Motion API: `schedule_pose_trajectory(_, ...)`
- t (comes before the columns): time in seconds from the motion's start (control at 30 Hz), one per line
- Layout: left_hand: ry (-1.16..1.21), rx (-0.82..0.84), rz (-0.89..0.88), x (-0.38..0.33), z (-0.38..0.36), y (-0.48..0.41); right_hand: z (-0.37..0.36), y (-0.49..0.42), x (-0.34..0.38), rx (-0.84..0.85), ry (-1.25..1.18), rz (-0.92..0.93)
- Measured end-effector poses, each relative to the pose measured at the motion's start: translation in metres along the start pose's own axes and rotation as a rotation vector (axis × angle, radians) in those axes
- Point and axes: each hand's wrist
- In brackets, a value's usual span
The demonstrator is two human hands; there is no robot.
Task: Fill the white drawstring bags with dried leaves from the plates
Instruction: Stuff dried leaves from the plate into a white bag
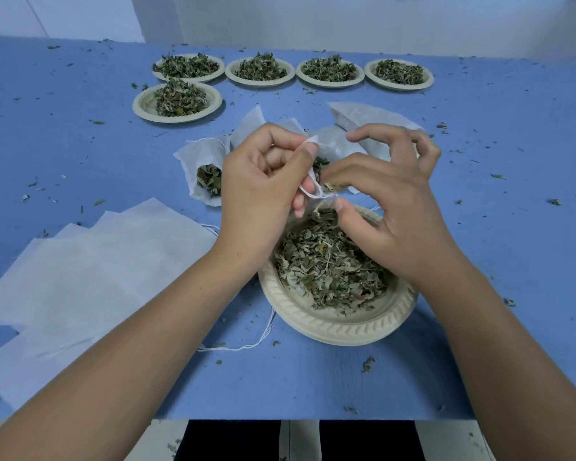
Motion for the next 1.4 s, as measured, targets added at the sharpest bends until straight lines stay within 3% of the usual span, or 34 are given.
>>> schedule_pose_trajectory(0.13,-0.028,-0.044,-0.006,0.000,0.002,-0.002,0.006,-0.001,0.002,-0.087,-0.045,0.014)
schedule_pose_trajectory(0.27,-0.001,-0.008,0.010,0.002,0.001,0.000,0.001,-0.002,0.008,-0.042,0.011,0.051)
schedule_pose_trajectory(0.43,0.003,0.007,0.014,0.004,-0.001,0.001,-0.002,-0.001,0.009,-0.166,0.014,0.088)
schedule_pose_trajectory(0.7,-0.005,-0.011,0.019,0.004,0.000,0.000,0.003,0.001,0.007,-0.221,-0.217,0.008)
schedule_pose_trajectory(0.9,-0.018,-0.024,0.028,0.003,-0.001,0.000,0.003,0.003,0.008,-0.194,-0.194,-0.003)
schedule_pose_trajectory(1.1,0.015,-0.015,0.045,0.005,-0.001,0.000,-0.004,-0.001,0.006,-0.097,0.022,0.129)
schedule_pose_trajectory(1.4,0.021,-0.014,0.074,0.003,-0.002,0.000,-0.004,0.001,0.005,-0.224,0.046,0.217)
Point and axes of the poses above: each hand's wrist, its own y-axis away from the middle knuckle, its own z-axis out of the back of the hand, x = y × z, and after that the axes turned 4 degrees about z, right-handed
